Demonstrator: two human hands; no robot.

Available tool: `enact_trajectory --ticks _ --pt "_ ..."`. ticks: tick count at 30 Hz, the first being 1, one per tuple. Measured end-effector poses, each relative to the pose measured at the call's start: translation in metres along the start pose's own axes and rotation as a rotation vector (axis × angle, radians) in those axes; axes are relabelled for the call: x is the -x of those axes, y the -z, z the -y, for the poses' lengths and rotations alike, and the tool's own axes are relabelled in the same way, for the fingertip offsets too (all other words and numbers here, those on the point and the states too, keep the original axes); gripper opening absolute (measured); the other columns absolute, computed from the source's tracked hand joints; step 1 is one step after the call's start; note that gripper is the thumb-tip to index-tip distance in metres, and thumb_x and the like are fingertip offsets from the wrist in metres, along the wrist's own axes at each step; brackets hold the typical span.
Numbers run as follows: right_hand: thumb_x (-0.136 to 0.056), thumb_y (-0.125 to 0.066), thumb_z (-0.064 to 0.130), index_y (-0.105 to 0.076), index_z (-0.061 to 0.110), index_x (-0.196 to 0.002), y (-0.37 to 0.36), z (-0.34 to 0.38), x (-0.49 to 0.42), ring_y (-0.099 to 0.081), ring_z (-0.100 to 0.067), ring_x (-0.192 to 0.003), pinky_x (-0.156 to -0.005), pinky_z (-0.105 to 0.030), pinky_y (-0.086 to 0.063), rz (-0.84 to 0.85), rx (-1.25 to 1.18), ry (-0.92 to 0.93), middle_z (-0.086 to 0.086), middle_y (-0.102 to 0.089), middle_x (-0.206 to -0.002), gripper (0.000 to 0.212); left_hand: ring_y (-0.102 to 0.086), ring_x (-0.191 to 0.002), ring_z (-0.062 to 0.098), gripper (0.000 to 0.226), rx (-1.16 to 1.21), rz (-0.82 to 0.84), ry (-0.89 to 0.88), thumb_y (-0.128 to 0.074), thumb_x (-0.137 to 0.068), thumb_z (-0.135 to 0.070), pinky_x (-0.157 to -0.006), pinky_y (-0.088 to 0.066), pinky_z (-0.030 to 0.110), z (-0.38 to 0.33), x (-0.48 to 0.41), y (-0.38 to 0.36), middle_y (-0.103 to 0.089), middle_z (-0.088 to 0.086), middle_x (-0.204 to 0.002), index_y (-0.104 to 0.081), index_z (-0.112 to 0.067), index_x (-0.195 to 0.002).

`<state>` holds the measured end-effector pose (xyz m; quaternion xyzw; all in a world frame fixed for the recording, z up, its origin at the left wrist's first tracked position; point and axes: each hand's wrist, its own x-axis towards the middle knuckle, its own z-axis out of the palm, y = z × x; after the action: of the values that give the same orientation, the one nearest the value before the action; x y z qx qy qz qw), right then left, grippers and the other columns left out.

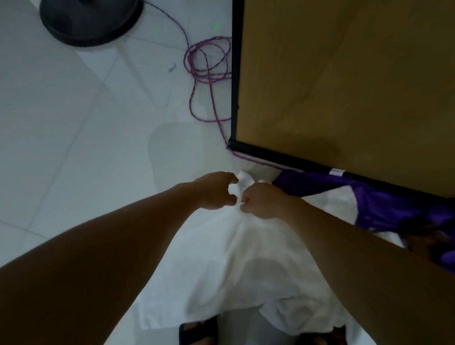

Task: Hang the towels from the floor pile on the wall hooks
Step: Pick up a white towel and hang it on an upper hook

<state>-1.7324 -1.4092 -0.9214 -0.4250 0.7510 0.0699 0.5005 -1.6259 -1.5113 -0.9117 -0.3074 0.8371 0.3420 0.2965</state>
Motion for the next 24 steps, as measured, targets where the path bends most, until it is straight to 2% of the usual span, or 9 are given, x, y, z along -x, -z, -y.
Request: enact_trajectory --ticks 2,4,6,8,12,14,16,20,24 --pt "-0.094 -0.051 0.024 -0.061 0.016 -0.095 0.03 0.018 0.053 -0.061 -0.022 -0.083 -0.079 -0.035 -0.051 -0.026 -0.116 0.076 -0.005 -0.061 -0.092 0.013 -0.041 -0.132 0.024 0.059 -0.04 0.08 -0.026 -0.058 -0.091 -0.033 -0.107 -0.036 0.035 -0.029 0.04 0.028 -0.042 0.005 -0.146 -0.037 -0.019 -0.144" --pt "-0.094 -0.053 0.028 -0.055 0.021 -0.082 0.066 0.036 0.115 -0.058 -0.015 -0.067 -0.069 -0.033 -0.051 -0.073 -0.234 0.11 0.0 -0.059 -0.081 0.014 -0.046 -0.125 0.026 0.055 -0.107 0.145 -0.053 -0.055 -0.092 -0.031 -0.102 -0.04 0.035 -0.061 0.085 0.065 -0.047 0.009 -0.14 -0.04 -0.015 -0.142" --pt "-0.093 -0.055 0.032 -0.059 0.018 -0.088 0.11 0.056 0.18 -0.055 -0.015 -0.079 -0.079 -0.032 -0.045 -0.113 -0.283 0.147 -0.001 -0.058 -0.089 0.015 -0.051 -0.113 0.023 0.048 -0.118 0.145 -0.078 -0.053 -0.093 -0.032 -0.092 -0.043 0.032 -0.094 0.133 0.112 -0.053 0.009 -0.131 -0.047 -0.012 -0.136" --pt "-0.093 -0.056 0.03 -0.061 0.013 -0.097 0.163 0.075 0.244 -0.049 -0.016 -0.085 -0.08 -0.029 -0.038 -0.167 -0.262 0.214 -0.003 -0.056 -0.092 0.019 -0.05 -0.101 0.018 0.041 -0.071 0.089 -0.101 -0.054 -0.092 -0.036 -0.085 -0.041 0.029 -0.128 0.182 0.168 -0.056 0.004 -0.121 -0.054 -0.012 -0.126" --pt "-0.093 -0.056 0.031 -0.055 0.022 -0.072 0.274 0.106 0.367 -0.053 -0.014 -0.075 -0.069 -0.026 -0.04 -0.334 -0.277 0.231 0.004 -0.054 -0.074 0.023 -0.053 -0.098 0.019 0.032 0.07 -0.05 -0.14 -0.058 -0.089 -0.042 -0.08 -0.043 0.029 -0.202 0.278 0.295 -0.057 0.003 -0.112 -0.061 -0.019 -0.111" --pt "-0.094 -0.057 0.028 -0.051 0.025 -0.066 0.323 0.119 0.427 -0.055 -0.012 -0.072 -0.065 -0.023 -0.039 -0.411 -0.294 0.251 0.007 -0.052 -0.07 0.029 -0.057 -0.097 0.022 0.024 0.143 -0.097 -0.175 -0.059 -0.089 -0.039 -0.083 -0.049 0.032 -0.239 0.324 0.352 -0.06 0.007 -0.106 -0.063 -0.019 -0.101" --pt "-0.093 -0.059 0.023 -0.049 0.026 -0.062 0.368 0.132 0.488 -0.048 -0.005 -0.059 -0.057 -0.019 -0.036 -0.497 -0.33 0.312 0.009 -0.049 -0.063 0.032 -0.06 -0.089 0.022 0.021 0.204 -0.136 -0.224 -0.06 -0.089 -0.033 -0.08 -0.05 0.03 -0.274 0.368 0.402 -0.064 0.011 -0.1 -0.065 -0.014 -0.096" --pt "-0.093 -0.06 0.017 -0.05 0.022 -0.064 0.438 0.151 0.588 -0.047 -0.004 -0.051 -0.053 -0.02 -0.036 -0.656 -0.354 0.435 0.008 -0.05 -0.057 0.031 -0.064 -0.083 0.018 0.007 0.432 -0.204 -0.361 -0.065 -0.088 -0.025 -0.07 -0.051 0.026 -0.332 0.451 0.479 -0.066 0.0 -0.087 -0.065 -0.018 -0.086" --pt "-0.097 -0.056 0.021 -0.051 0.016 -0.073 0.486 0.169 0.664 -0.052 -0.008 -0.042 -0.046 -0.025 -0.038 -0.781 -0.432 0.55 0.006 -0.056 -0.045 0.025 -0.063 -0.076 0.012 0.012 0.586 -0.396 -0.548 -0.061 -0.09 -0.019 -0.065 -0.05 0.023 -0.38 0.529 0.534 -0.065 -0.007 -0.079 -0.067 -0.021 -0.08"
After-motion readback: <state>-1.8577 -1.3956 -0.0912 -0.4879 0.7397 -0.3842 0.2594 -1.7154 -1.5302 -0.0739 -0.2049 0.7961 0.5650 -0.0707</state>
